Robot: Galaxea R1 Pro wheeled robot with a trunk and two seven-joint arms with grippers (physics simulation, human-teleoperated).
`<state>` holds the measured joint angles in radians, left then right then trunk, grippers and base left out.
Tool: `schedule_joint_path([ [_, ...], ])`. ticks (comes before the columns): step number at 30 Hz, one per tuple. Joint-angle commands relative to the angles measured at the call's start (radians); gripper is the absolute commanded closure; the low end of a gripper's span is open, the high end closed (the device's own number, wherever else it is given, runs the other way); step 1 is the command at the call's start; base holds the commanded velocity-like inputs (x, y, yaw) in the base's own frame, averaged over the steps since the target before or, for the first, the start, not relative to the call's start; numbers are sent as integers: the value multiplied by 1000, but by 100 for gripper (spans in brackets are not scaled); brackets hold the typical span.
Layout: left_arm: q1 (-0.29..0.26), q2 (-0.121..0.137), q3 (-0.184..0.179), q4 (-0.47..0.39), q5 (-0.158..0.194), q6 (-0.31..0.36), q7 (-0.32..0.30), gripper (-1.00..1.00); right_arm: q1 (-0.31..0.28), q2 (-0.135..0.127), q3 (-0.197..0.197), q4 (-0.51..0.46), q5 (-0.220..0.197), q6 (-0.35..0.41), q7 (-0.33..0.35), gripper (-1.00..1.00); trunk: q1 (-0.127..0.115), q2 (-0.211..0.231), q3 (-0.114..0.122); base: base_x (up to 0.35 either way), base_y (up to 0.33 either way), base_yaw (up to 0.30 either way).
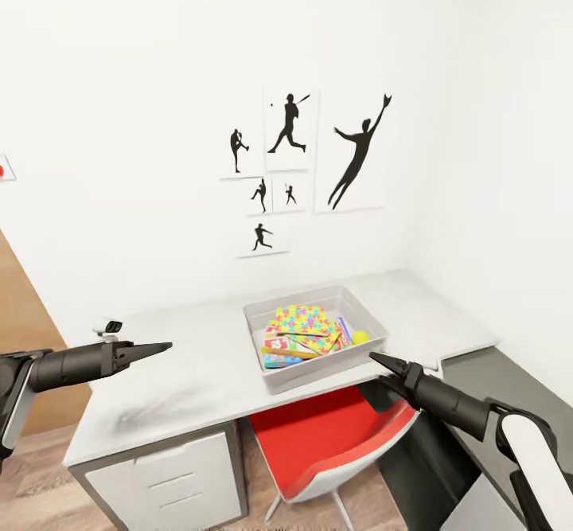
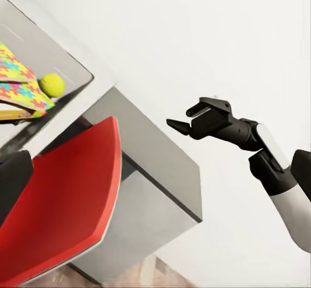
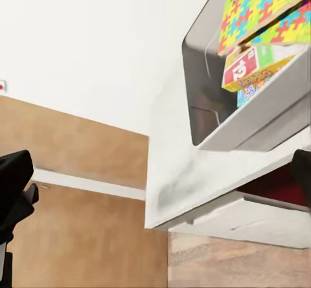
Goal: Put all the toys in the child's room - the three board games (two on the bed and one on the table), the two jigsaw puzzles on the table, and the tennis ball on the table - inside the toy box on the table in the child's room.
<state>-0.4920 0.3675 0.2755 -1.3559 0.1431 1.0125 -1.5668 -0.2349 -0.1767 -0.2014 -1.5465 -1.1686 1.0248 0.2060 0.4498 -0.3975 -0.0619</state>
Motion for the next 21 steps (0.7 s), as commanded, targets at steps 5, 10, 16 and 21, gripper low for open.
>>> schedule_joint_path([
  [5,0,1,1,0,0,10,-4,-100,-1,0,-1,3,10,4,10,-100,0,-2,0,-260,170,-272],
  [10,0,1,1,0,0,10,-4,-100,-1,-1,-1,6,11,4,10,-100,0,-2,3,-260,174,-273],
  [16,0,1,1,0,0,10,-4,-100,-1,-1,-10,9,12,4,10,-100,0,-2,7,-260,176,-274],
  [21,0,1,1,0,0,9,-4,-100,-1,-2,-13,10,12,4,10,-100,0,-2,9,-258,179,-274],
])
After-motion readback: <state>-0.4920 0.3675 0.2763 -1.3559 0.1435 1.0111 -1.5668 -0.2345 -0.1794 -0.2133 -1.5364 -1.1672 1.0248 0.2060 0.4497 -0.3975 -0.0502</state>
